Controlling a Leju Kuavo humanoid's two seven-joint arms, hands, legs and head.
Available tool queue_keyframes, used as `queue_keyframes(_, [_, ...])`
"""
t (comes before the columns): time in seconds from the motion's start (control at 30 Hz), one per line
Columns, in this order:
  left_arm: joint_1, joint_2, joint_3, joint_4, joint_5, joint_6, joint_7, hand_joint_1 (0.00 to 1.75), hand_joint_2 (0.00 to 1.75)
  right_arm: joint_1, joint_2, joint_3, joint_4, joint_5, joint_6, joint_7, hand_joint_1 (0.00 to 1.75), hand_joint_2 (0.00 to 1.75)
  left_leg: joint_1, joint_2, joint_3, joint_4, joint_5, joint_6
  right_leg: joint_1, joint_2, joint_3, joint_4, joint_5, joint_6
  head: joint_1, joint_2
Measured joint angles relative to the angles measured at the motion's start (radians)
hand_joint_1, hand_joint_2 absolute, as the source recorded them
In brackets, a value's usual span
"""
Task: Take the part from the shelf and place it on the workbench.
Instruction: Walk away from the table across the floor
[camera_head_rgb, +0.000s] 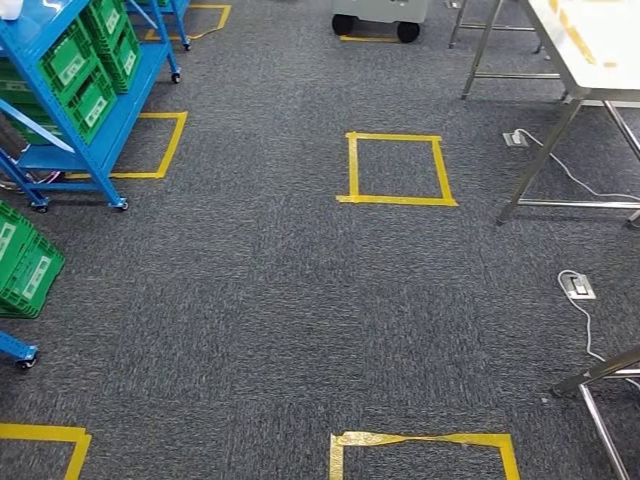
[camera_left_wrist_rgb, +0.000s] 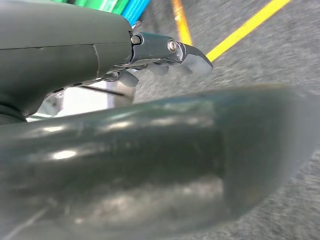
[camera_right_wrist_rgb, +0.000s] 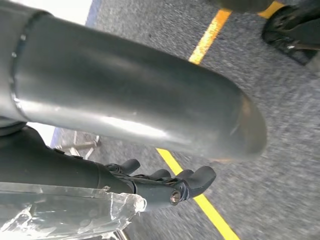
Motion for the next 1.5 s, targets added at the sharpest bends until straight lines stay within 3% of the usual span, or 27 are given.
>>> queue_keyframes(0.07, [-0.002,0.001,0.0,0.0,0.0,0.0,0.001,0.0,0.0,0.0,0.003,0.004,0.0,0.002,-0.001,0.0,0.0,0.0,0.002,-0.021,0.0,-0.001,0.003,0.01,-0.003,0.054,-0.049,0.107,-0.056,0.007,0.005,0.0])
queue_keyframes(0.13, [-0.004,0.002,0.001,0.0,0.0,0.0,0.0,0.0,0.0,0.003,0.006,0.006,0.0,0.002,-0.001,0.0,0.0,0.0,0.001,-0.048,-0.001,-0.001,0.004,0.014,-0.003,0.073,-0.114,0.234,-0.101,0.007,0.006,0.0])
queue_keyframes(0.17, [-0.003,0.003,0.001,0.0,0.0,0.0,0.0,0.0,0.0,0.005,0.007,0.007,0.001,0.003,-0.001,0.0,0.0,0.0,0.001,-0.063,0.0,-0.001,0.004,0.014,-0.003,0.076,-0.131,0.26,-0.099,0.006,0.006,0.0])
queue_keyframes(0.23, [0.0,0.002,0.001,0.0,0.001,-0.001,0.0,0.0,0.0,0.007,0.007,0.01,0.001,0.005,-0.002,-0.001,0.0,0.0,0.002,-0.091,0.002,-0.001,0.004,0.013,-0.004,0.086,-0.11,0.192,-0.041,0.002,0.006,0.0])
queue_keyframes(0.3, [0.0,0.001,0.001,0.0,0.001,-0.001,0.0,0.0,0.0,0.006,0.008,0.011,0.001,0.006,-0.004,-0.004,0.0,0.0,0.002,-0.118,0.002,0.001,0.004,0.007,-0.011,0.138,-0.054,0.056,0.022,-0.003,0.006,0.0])
queue_keyframes(0.37, [-0.001,0.002,0.001,0.0,0.002,0.0,0.0,0.0,0.0,0.005,0.01,0.012,0.001,0.007,-0.009,-0.008,0.0,0.0,0.003,-0.141,-0.004,0.001,0.008,-0.005,-0.014,0.178,-0.022,-0.012,0.041,-0.007,0.004,0.0])
queue_keyframes(0.43, [0.001,0.002,0.003,0.0,0.002,0.0,-0.003,0.0,0.0,0.004,0.012,0.012,0.002,0.008,-0.014,-0.013,0.0,0.0,0.007,-0.162,-0.01,-0.004,0.015,-0.02,-0.012,0.161,-0.016,-0.017,0.043,-0.018,0.005,0.0])
queue_keyframes(0.47, [0.004,0.002,0.004,0.0,0.002,-0.001,-0.009,0.0,0.0,0.003,0.013,0.012,0.002,0.01,-0.017,-0.016,0.0,0.0,0.007,-0.153,-0.014,-0.002,0.013,-0.026,-0.011,0.149,-0.016,-0.02,0.046,-0.025,0.004,0.0])
queue_keyframes(0.57, [0.002,-0.002,0.008,0.0,0.002,-0.001,-0.03,0.0,0.0,0.005,0.016,0.012,0.002,0.013,-0.033,-0.028,0.0,0.0,0.002,-0.068,-0.065,0.102,-0.054,-0.038,-0.011,0.105,-0.013,-0.029,0.052,-0.042,-0.004,0.0])
queue_keyframes(0.63, [-0.001,-0.004,0.008,0.0,0.002,-0.001,-0.035,0.0,0.0,0.008,0.016,0.012,0.002,0.013,-0.038,-0.033,0.0,0.0,0.003,-0.045,-0.124,0.227,-0.11,-0.043,-0.008,0.072,-0.013,-0.03,0.05,-0.046,-0.005,0.0])
queue_keyframes(0.67, [-0.001,-0.004,0.01,0.0,0.002,-0.001,-0.036,0.0,0.0,0.009,0.016,0.012,0.002,0.013,-0.039,-0.034,0.0,0.0,0.004,-0.042,-0.14,0.261,-0.116,-0.045,-0.008,0.057,-0.013,-0.029,0.049,-0.047,-0.005,0.0])
queue_keyframes(0.7, [0.001,-0.005,0.012,0.0,0.002,-0.001,-0.036,0.0,0.0,0.009,0.016,0.012,0.002,0.013,-0.04,-0.035,0.0,0.0,0.005,-0.039,-0.138,0.26,-0.103,-0.046,-0.008,0.043,-0.012,-0.029,0.048,-0.047,-0.005,0.0])
queue_keyframes(0.73, [0.002,-0.005,0.014,0.0,0.002,-0.001,-0.036,0.0,0.0,0.009,0.017,0.012,0.002,0.013,-0.041,-0.035,0.0,0.0,0.006,-0.033,-0.116,0.221,-0.074,-0.046,-0.008,0.031,-0.01,-0.029,0.046,-0.045,-0.005,0.0])
queue_keyframes(0.8, [0.001,-0.005,0.018,0.0,0.002,-0.001,-0.036,0.0,0.0,0.008,0.018,0.012,0.002,0.014,-0.041,-0.036,0.0,0.0,0.003,0.012,-0.043,0.09,-0.014,-0.045,-0.005,0.009,-0.004,-0.028,0.04,-0.037,-0.006,0.0])
queue_keyframes(0.87, [-0.003,-0.005,0.019,0.0,0.002,-0.001,-0.036,0.0,0.0,0.008,0.018,0.012,0.002,0.014,-0.041,-0.036,0.0,0.0,-0.002,0.05,-0.002,0.009,0.005,-0.034,0.002,-0.011,0.001,-0.026,0.033,-0.027,-0.005,0.0])
queue_keyframes(0.9, [-0.003,-0.006,0.019,0.0,0.002,-0.001,-0.036,0.0,0.0,0.008,0.018,0.012,0.002,0.014,-0.041,-0.036,0.0,0.0,-0.004,0.052,0.002,-0.001,0.002,-0.028,0.005,-0.021,0.005,-0.027,0.03,-0.022,-0.004,0.0])
queue_keyframes(0.97, [0.0,-0.006,0.02,0.0,0.002,-0.001,-0.036,0.0,0.0,0.005,0.018,0.012,0.002,0.014,-0.043,-0.037,0.0,0.0,-0.003,0.027,0.001,-0.005,0.002,-0.014,0.004,-0.033,0.013,-0.03,0.025,-0.013,-0.001,0.0])
queue_keyframes(1.03, [0.001,-0.007,0.022,0.001,0.002,-0.001,-0.036,0.0,0.0,0.003,0.018,0.012,0.002,0.016,-0.048,-0.039,0.0,0.0,0.002,0.004,0.002,-0.008,0.005,-0.002,0.0,0.007,-0.002,0.012,-0.006,-0.002,0.003,0.0])
queue_keyframes(1.1, [-0.003,-0.007,0.023,0.001,0.002,-0.001,-0.036,0.0,0.0,0.005,0.018,0.012,0.002,0.018,-0.057,-0.041,0.0,0.0,0.006,-0.019,0.002,-0.009,0.008,0.006,-0.003,0.058,-0.057,0.131,-0.068,0.004,0.007,0.0])
queue_keyframes(1.13, [-0.004,-0.007,0.024,0.0,0.002,-0.002,-0.036,0.0,0.0,0.007,0.018,0.012,0.002,0.02,-0.062,-0.042,0.0,0.0,0.006,-0.033,0.001,-0.008,0.008,0.009,-0.004,0.068,-0.089,0.196,-0.093,0.006,0.008,0.0])
queue_keyframes(1.17, [-0.004,-0.007,0.024,0.0,0.002,-0.003,-0.036,0.0,0.0,0.01,0.018,0.012,0.002,0.022,-0.066,-0.043,0.0,0.0,0.006,-0.047,0.001,-0.008,0.008,0.009,-0.004,0.073,-0.114,0.241,-0.103,0.006,0.008,0.0])
queue_keyframes(1.2, [-0.003,-0.007,0.024,0.0,0.002,-0.004,-0.035,0.0,0.0,0.012,0.018,0.012,0.002,0.024,-0.07,-0.045,0.0,0.0,0.006,-0.062,0.002,-0.008,0.008,0.009,-0.004,0.076,-0.123,0.25,-0.094,0.006,0.008,0.0])
queue_keyframes(1.27, [0.0,-0.008,0.025,0.001,0.002,-0.006,-0.033,0.0,0.0,0.014,0.018,0.012,0.003,0.028,-0.077,-0.048,0.0,0.0,0.008,-0.091,0.004,-0.007,0.009,0.007,-0.007,0.091,-0.092,0.163,-0.026,0.005,0.008,0.0])
queue_keyframes(1.33, [-0.001,-0.009,0.025,0.001,0.002,-0.008,-0.031,0.0,0.0,0.014,0.018,0.012,0.004,0.031,-0.083,-0.052,0.0,0.0,0.008,-0.118,0.002,-0.004,0.009,-0.002,-0.016,0.143,-0.04,0.038,0.029,0.005,0.008,0.0])
queue_keyframes(1.4, [-0.002,-0.008,0.025,0.001,0.002,-0.008,-0.029,0.0,0.0,0.013,0.018,0.012,0.005,0.035,-0.089,-0.055,0.0,0.0,0.008,-0.141,-0.007,-0.003,0.014,-0.016,-0.021,0.174,-0.017,-0.012,0.039,0.0,0.007,0.0])
queue_keyframes(1.47, [0.001,-0.008,0.025,0.001,0.002,-0.005,-0.027,0.0,0.0,0.013,0.018,0.012,0.005,0.039,-0.094,-0.056,0.0,0.0,0.013,-0.157,-0.015,-0.006,0.021,-0.029,-0.019,0.154,-0.015,-0.015,0.042,-0.012,0.007,0.0])
queue_keyframes(1.5, [0.003,-0.008,0.025,0.001,0.002,-0.004,-0.025,0.0,0.0,0.013,0.018,0.012,0.005,0.041,-0.096,-0.057,0.0,0.0,0.012,-0.143,-0.02,0.0,0.016,-0.034,-0.019,0.142,-0.014,-0.017,0.044,-0.018,0.005,0.0])
